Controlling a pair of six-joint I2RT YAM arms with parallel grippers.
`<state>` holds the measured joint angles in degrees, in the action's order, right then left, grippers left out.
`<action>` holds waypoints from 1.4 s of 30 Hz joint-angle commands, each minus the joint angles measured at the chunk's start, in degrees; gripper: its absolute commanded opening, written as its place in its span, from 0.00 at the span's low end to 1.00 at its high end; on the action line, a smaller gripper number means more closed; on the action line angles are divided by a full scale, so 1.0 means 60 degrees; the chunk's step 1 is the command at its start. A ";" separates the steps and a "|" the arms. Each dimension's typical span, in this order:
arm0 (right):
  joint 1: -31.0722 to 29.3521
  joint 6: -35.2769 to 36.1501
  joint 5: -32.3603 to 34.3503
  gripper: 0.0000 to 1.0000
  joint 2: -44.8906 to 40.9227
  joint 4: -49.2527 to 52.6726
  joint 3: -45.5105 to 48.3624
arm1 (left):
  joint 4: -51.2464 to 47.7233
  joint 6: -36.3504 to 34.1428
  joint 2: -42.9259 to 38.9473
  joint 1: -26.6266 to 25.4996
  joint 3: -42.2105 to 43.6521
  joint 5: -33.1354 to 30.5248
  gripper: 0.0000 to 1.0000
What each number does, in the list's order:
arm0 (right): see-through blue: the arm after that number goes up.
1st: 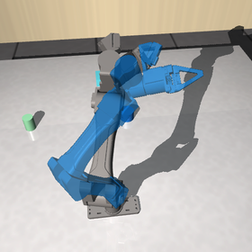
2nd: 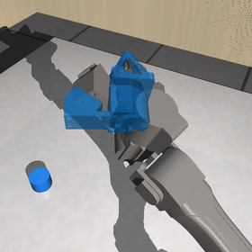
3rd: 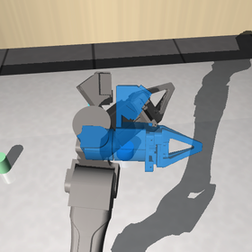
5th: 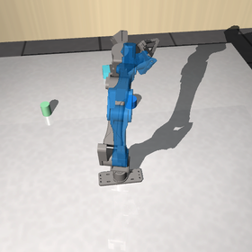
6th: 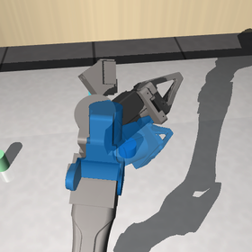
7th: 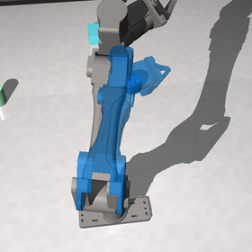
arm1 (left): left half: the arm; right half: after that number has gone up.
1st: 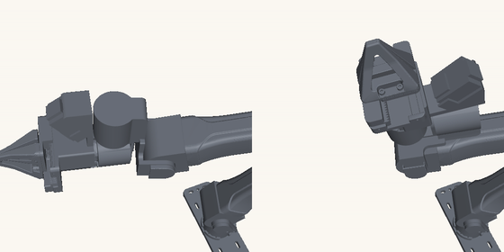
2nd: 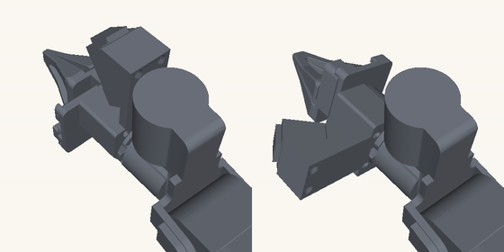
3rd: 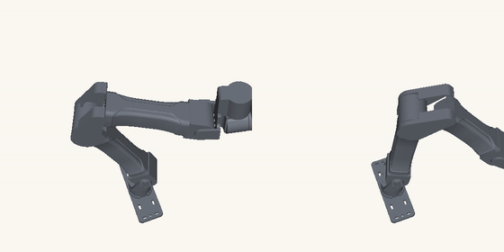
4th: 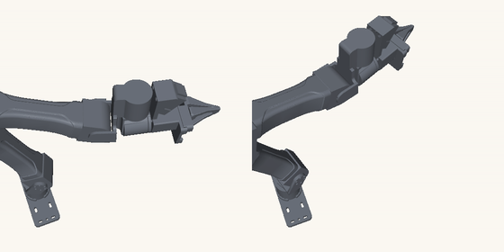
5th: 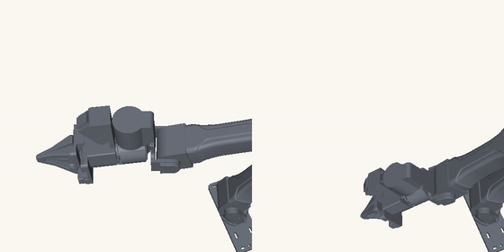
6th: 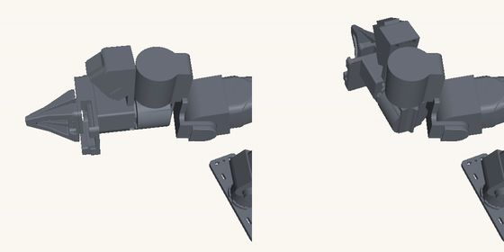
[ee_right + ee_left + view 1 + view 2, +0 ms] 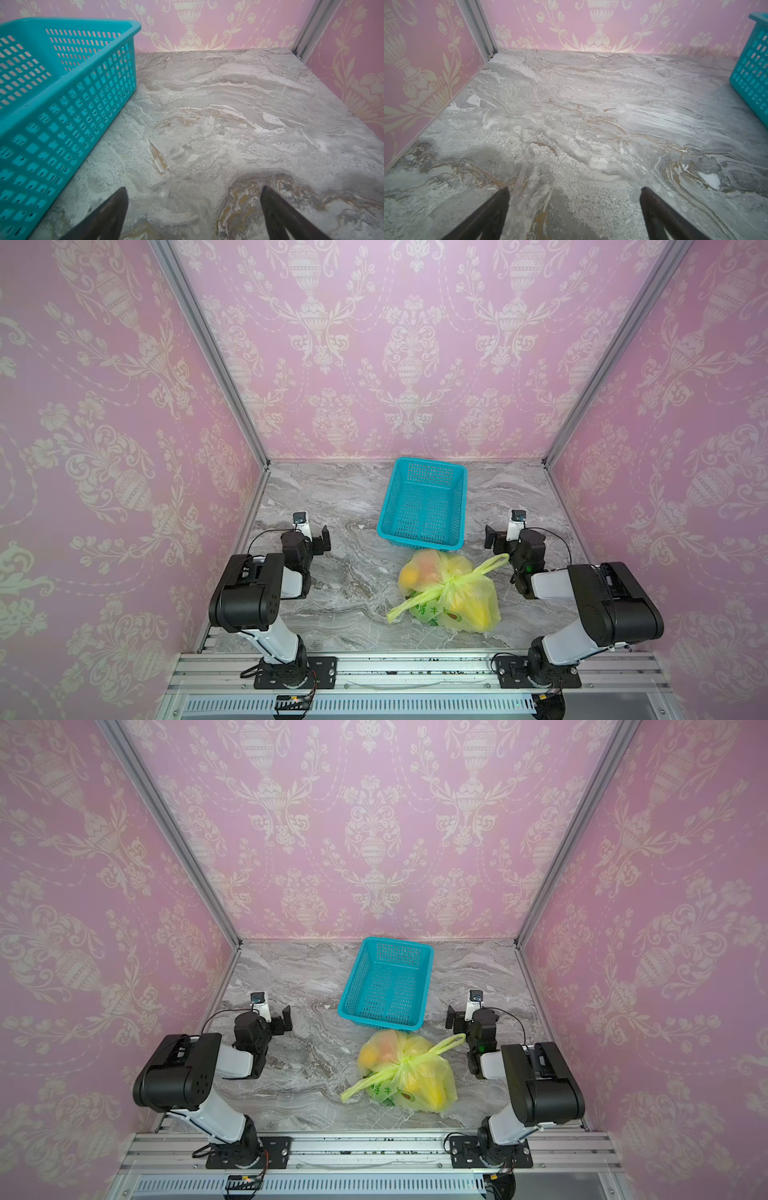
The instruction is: Untie the knot of the plastic bag and take out the fruit
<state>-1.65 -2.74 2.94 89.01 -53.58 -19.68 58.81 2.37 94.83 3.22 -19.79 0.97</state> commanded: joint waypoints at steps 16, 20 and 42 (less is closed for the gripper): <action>-0.0040 0.0218 -0.0192 1.00 -0.0192 -0.0162 -0.0079 | -0.0149 -0.0205 -0.0178 0.0030 -0.0115 0.0167 0.99; -0.0076 0.0029 0.0650 1.00 -0.1217 0.0051 0.0307 | -0.0147 -0.0220 -0.0356 0.0019 -0.0045 0.0181 0.99; 0.0719 -0.4850 0.2429 1.00 -0.7265 0.7286 0.0309 | -0.7688 0.2144 -0.7732 -0.1270 -0.0729 -0.0341 0.99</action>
<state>2.26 -26.28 21.34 47.09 -15.88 -18.63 29.98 9.34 52.97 -4.58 -21.78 -10.31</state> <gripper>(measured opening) 0.999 0.994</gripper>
